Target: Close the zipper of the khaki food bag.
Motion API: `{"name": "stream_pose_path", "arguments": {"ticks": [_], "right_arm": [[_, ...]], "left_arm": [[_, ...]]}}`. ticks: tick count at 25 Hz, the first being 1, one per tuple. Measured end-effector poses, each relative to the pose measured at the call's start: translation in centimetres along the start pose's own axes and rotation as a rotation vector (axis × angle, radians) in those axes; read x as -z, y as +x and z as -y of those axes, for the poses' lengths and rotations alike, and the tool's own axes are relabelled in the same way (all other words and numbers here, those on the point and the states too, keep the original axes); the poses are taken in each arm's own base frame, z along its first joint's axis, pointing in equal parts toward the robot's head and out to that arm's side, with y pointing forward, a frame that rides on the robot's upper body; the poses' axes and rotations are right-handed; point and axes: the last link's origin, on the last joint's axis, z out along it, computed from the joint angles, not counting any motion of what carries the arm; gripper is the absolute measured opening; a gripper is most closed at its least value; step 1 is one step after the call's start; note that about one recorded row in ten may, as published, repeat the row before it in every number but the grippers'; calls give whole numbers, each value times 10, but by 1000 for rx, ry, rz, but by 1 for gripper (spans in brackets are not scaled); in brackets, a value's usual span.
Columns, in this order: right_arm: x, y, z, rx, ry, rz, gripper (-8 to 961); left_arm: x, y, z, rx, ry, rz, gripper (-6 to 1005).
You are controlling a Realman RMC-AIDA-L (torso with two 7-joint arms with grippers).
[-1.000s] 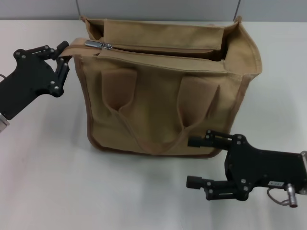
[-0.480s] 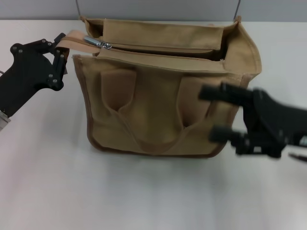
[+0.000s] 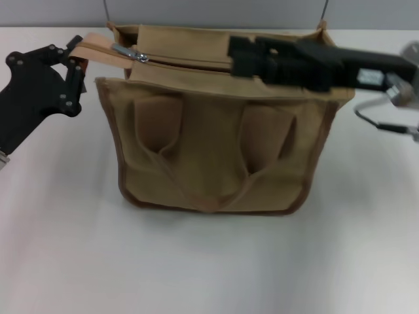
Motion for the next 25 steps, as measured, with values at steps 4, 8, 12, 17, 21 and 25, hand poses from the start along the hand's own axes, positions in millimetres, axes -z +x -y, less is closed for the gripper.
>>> {"name": "stream_pose_path", "arguments": {"ticks": [4, 8, 12, 17, 21, 25], "right_arm": [[-18, -12, 11, -85, 40, -76, 830], [-40, -22, 19, -200, 108, -202, 830], [-48, -29, 21, -260, 128, -225, 829], [-56, -40, 23, -371, 148, -227, 829], [-60, -42, 23, -453, 166, -245, 829], [-64, -39, 25, -501, 188, -266, 829]], "left_arm": [[2, 0, 1, -9, 21, -5, 19], [2, 1, 1, -9, 20, -8, 19], [-1, 2, 0, -13, 8, -20, 19], [-3, 4, -4, -41, -3, -36, 19], [-4, 5, -10, -83, -9, -62, 19], [-4, 8, -11, -90, -15, -82, 19]]}}
